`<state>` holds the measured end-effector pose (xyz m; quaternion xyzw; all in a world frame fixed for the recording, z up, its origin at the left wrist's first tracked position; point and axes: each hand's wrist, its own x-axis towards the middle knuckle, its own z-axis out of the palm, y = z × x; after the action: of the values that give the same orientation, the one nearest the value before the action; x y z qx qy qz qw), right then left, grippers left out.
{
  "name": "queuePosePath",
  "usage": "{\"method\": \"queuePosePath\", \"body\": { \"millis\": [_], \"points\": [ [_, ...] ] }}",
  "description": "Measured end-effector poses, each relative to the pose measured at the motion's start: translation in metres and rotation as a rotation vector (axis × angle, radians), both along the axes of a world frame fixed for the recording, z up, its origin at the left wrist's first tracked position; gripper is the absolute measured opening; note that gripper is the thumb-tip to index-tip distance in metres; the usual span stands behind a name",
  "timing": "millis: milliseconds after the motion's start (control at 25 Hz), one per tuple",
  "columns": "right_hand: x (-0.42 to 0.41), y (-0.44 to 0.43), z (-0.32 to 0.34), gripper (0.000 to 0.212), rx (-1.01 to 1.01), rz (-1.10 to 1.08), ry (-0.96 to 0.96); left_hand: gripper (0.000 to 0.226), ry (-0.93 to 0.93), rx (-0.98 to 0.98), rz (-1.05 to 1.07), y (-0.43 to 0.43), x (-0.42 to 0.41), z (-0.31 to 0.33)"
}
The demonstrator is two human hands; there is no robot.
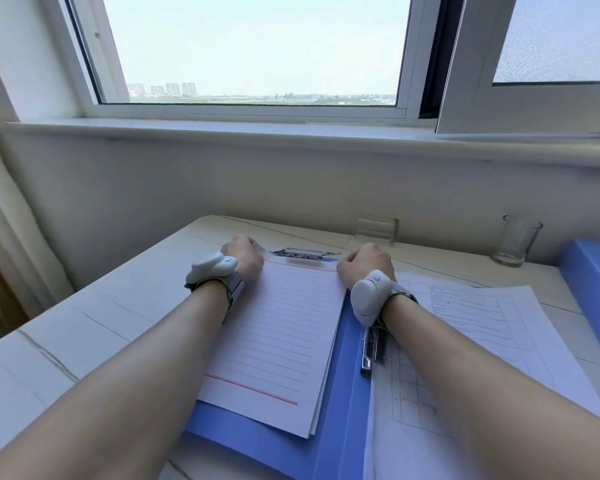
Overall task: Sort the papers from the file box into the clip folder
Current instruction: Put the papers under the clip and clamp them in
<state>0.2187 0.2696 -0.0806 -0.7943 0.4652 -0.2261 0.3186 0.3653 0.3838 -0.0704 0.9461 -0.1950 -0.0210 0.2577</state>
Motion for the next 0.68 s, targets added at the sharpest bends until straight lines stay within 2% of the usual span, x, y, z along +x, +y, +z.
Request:
{"method": "queuePosePath", "body": {
  "millis": [80, 160, 240, 360, 480, 680],
  "points": [
    [-0.002, 0.000, 0.001, 0.016, 0.007, 0.037, 0.009, 0.044, -0.044, 0.028, 0.000, 0.001, -0.002, -0.004],
    [0.011, -0.004, -0.007, 0.031, 0.013, 0.073, 0.036, 0.049, -0.132, 0.057, -0.001, -0.004, 0.008, -0.022],
    [0.013, -0.001, -0.006, 0.045, -0.013, 0.109, 0.015, 0.049, -0.180, -0.043, -0.090, -0.005, 0.004, -0.028],
    [0.021, 0.001, -0.002, 0.058, -0.081, 0.189, -0.005, 0.041, -0.160, -0.222, -0.170, -0.006, -0.002, -0.027],
    [0.035, 0.001, -0.003, 0.059, -0.100, 0.259, 0.039, 0.041, -0.198, -0.213, -0.217, -0.009, -0.003, -0.030],
    [0.043, -0.002, -0.012, 0.048, -0.160, 0.336, 0.072, 0.074, -0.344, -0.166, -0.380, -0.011, -0.005, -0.030]
  ]
}}
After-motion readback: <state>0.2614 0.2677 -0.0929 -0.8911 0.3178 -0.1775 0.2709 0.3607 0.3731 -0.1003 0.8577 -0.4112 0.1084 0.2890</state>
